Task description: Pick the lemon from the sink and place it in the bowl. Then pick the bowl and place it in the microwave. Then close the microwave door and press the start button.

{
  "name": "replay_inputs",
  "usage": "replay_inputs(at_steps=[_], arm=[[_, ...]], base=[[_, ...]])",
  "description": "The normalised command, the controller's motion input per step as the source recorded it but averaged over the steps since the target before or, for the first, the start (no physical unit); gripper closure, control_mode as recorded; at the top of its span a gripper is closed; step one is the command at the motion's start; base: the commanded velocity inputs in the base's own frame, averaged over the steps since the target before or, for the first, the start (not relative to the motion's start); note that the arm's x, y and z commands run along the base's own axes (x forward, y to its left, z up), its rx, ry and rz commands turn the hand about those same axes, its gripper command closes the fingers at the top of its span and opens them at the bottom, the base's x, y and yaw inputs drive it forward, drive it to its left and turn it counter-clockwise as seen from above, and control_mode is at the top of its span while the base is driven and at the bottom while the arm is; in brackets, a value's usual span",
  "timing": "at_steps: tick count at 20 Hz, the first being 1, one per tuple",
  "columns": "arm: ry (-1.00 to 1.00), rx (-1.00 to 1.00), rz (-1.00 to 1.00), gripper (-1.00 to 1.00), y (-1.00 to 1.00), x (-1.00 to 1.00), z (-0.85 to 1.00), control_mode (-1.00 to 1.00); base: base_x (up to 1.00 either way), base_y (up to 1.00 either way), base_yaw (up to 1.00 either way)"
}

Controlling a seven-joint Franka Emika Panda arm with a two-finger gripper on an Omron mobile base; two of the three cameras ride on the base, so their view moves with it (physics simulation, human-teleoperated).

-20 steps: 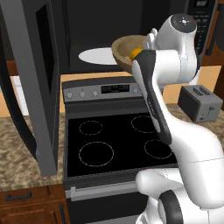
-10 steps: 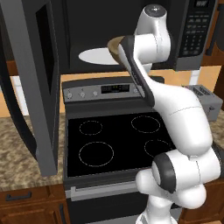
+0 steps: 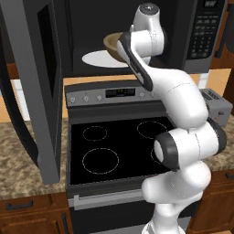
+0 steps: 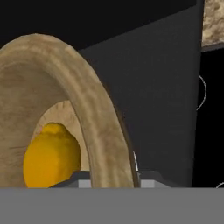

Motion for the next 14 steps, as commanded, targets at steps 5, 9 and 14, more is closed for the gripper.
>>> replay_inputs(at_steps=[5,9,14], arm=[[0.00,-0.06,0.07,-1.00,0.03,0.32,-0.08,-1.00],[-0.07,-0.04,0.00,-1.00,0.00,-0.38,-0.19,-1.00],[-0.22,-0.06,0.00,-1.00,0.01,-0.97,-0.18,-1.00]], base=[[0.00,0.00,0.00],[0.00,0.00,0.00],[0.00,0.00,0.00]])
